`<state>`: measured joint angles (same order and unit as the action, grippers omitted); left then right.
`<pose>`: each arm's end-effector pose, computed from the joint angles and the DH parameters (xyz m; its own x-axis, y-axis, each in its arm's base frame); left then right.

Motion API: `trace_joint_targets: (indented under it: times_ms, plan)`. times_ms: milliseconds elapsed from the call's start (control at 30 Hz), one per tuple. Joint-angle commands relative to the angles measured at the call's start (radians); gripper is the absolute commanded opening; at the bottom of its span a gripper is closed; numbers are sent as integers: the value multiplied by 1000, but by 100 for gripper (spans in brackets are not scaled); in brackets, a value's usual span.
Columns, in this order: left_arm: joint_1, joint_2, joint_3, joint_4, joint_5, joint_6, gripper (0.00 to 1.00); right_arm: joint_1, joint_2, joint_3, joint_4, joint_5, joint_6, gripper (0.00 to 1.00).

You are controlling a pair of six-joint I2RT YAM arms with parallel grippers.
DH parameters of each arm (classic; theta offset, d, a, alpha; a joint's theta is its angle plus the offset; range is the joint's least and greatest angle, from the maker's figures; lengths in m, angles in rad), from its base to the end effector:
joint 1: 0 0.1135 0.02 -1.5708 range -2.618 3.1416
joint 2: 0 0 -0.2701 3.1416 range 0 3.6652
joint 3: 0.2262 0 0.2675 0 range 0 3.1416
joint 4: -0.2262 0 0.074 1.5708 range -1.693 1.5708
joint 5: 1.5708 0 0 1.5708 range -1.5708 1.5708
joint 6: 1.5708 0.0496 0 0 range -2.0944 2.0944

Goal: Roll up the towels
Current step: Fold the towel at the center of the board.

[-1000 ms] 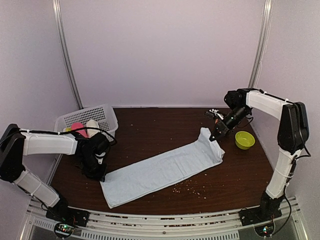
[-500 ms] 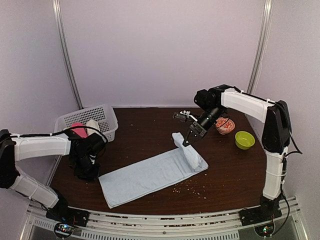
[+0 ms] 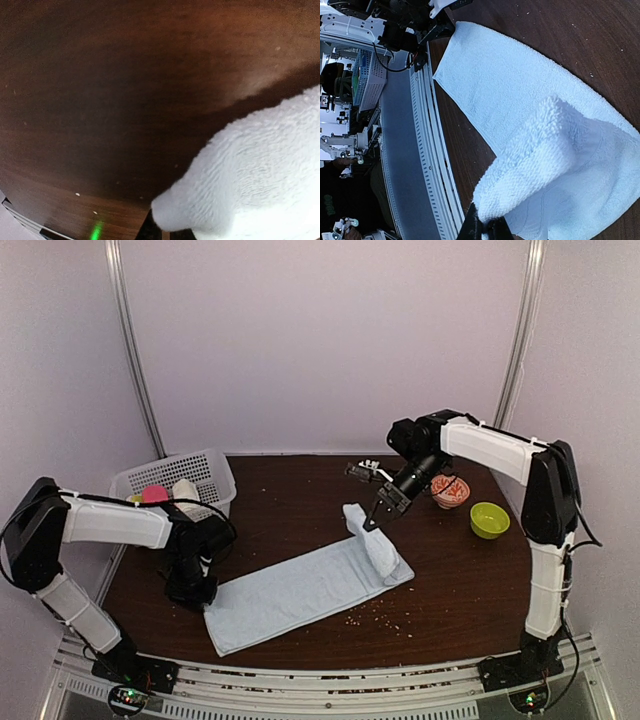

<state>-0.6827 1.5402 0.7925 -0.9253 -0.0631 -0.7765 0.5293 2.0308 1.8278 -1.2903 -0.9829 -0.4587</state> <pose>0.1813 -0.1434 0.1274 -0.9953 -0.0921 0.0288 -0.0881 0.9893 0.1162 0.3375 0.2453 0.2605 -0.6230 -0.6489 -0.4368 -0.6820 0.1772 0.7096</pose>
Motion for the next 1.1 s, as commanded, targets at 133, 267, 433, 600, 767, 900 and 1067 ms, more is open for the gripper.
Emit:
trace_joint_targets:
  times_ms: [133,267,433,600,767,900,1067]
  plan:
    - [-20,167,122,184,46,62,6,-75,-90,12,11,71,36,0]
    - [-24,211,179,205,45,77,4,-54,-110,5,34,44,75,0]
    - [-24,187,188,141,-3,72,4,4,-91,20,74,40,132,0]
    - [-21,97,186,-4,-78,26,13,106,-46,71,151,5,228,0]
    - [4,-11,166,-100,-120,-17,26,196,-23,112,282,-15,380,0]
    - [38,-69,135,-125,-130,-11,27,253,-7,103,383,-10,509,0]
    - [71,-93,143,-149,-161,9,27,325,40,100,471,16,621,0]
